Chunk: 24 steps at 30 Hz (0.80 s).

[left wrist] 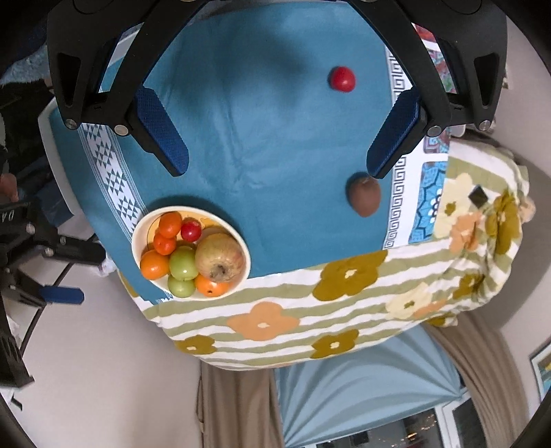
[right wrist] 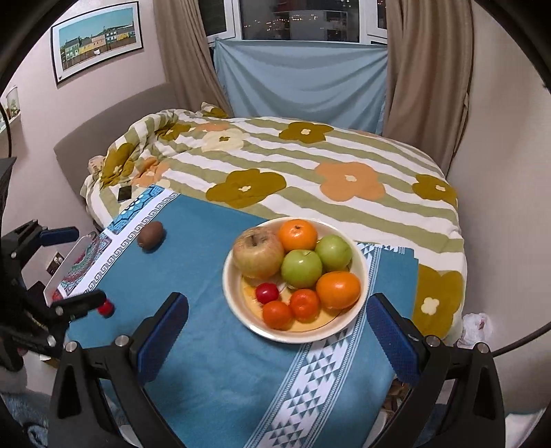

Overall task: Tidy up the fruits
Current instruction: 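Move both tools toward the kiwi and red tomato on the cloth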

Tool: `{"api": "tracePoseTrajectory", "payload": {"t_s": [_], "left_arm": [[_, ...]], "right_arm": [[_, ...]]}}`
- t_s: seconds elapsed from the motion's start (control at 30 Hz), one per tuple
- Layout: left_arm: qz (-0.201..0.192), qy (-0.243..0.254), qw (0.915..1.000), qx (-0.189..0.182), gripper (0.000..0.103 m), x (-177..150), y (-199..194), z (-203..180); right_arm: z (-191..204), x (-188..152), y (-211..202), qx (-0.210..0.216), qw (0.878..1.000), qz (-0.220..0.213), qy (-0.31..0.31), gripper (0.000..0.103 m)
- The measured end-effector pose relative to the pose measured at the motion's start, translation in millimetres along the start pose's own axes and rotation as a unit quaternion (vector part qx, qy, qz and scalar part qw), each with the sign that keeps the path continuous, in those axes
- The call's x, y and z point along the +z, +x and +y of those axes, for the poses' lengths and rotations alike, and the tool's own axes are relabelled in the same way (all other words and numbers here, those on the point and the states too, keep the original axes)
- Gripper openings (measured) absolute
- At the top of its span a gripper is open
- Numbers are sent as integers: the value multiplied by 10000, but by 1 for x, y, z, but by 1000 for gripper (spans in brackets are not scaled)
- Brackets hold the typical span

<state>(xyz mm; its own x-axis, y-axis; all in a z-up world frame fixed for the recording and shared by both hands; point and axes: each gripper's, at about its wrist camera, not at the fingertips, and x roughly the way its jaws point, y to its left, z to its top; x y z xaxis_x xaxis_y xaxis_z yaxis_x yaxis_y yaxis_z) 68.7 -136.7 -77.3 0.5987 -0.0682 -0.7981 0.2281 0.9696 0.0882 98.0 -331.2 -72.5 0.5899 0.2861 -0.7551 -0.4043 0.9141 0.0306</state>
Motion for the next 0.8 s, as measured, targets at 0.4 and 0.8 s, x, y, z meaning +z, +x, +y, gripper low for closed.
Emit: {"api": "tracePoseTrajectory", "payload": {"t_s": [0.4, 0.8], "left_arm": [[-42, 560, 9980, -296, 103, -8, -4, 91], [233, 1254, 9868, -1000, 103, -9, 38, 172]], "right_arm": [[86, -5, 13, -201, 9979, 435, 444, 103], [180, -9, 57, -361, 9865, 917, 1311, 103]]}}
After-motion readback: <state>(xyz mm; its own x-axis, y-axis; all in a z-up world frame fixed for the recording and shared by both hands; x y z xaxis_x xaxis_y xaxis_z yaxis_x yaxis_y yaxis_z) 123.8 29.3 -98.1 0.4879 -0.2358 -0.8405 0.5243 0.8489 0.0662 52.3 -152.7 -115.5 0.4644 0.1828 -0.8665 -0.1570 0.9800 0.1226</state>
